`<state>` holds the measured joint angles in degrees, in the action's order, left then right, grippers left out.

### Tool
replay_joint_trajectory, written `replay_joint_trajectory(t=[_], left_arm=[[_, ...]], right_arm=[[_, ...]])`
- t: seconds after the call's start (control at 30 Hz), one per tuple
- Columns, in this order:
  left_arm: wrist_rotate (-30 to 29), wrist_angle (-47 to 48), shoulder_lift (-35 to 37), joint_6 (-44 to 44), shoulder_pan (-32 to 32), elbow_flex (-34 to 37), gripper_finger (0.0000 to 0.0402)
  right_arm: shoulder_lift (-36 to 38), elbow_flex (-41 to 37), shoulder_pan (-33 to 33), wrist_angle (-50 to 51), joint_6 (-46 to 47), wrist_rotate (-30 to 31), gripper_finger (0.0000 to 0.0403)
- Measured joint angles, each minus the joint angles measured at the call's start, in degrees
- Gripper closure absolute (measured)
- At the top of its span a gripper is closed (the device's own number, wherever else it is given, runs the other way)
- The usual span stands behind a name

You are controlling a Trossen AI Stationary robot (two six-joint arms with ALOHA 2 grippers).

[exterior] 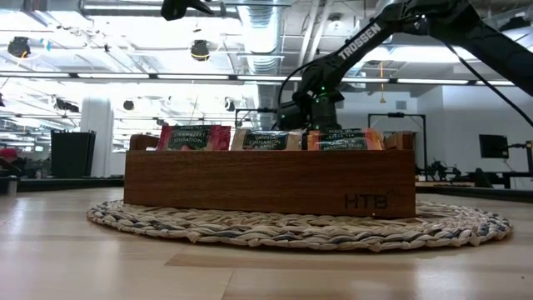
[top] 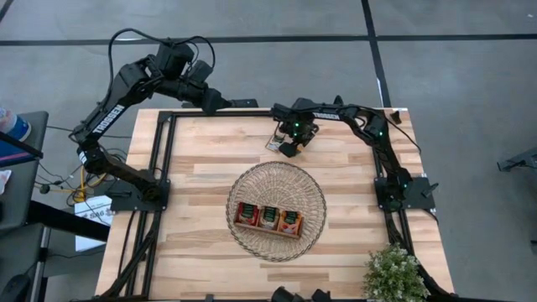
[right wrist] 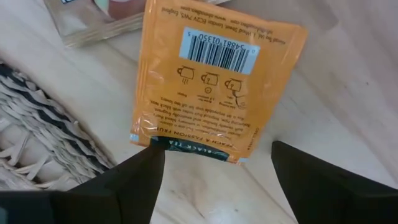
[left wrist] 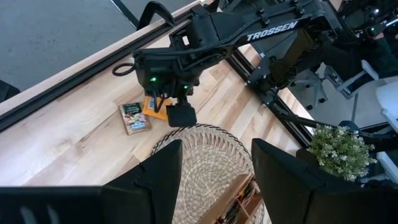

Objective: Pick & Place Tea
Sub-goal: Put the orange tea bag into the right section of the wooden organizer

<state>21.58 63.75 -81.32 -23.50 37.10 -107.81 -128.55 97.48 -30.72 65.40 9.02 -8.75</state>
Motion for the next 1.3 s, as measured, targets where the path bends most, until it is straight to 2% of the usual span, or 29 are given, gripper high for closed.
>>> replay_joint_trajectory(t=[0.2, 0.33, 0.77, 1.1, 1.3], left_arm=[[0.0, 0.0, 0.0, 0.3, 0.0, 0.0, 0.0216], [-0.1, 0.0, 0.0, 0.3, 0.0, 0.0, 0.0216], [-0.2, 0.0, 0.0, 0.3, 0.0, 0.0, 0.0216], [-0.2, 0.0, 0.0, 2.1, 0.0, 0.0, 0.0216], [-0.2, 0.0, 0.0, 7.2, 0.0, 0.0, 0.0216]], right_arm=[[0.2, -1.4, 0.0, -0.8, 1.0, 0.2, 0.0137], [0.2, -1.5, 0.0, -0.8, 1.5, 0.5, 0.0175], [0.0, -1.6, -0.2, -1.0, 1.2, 1.3, 0.0388], [1.7, -1.0, -0.6, 2.3, 1.0, 2.1, 0.0402], [9.0, 1.1, -0.7, 5.1, 1.7, 2.0, 0.0402]])
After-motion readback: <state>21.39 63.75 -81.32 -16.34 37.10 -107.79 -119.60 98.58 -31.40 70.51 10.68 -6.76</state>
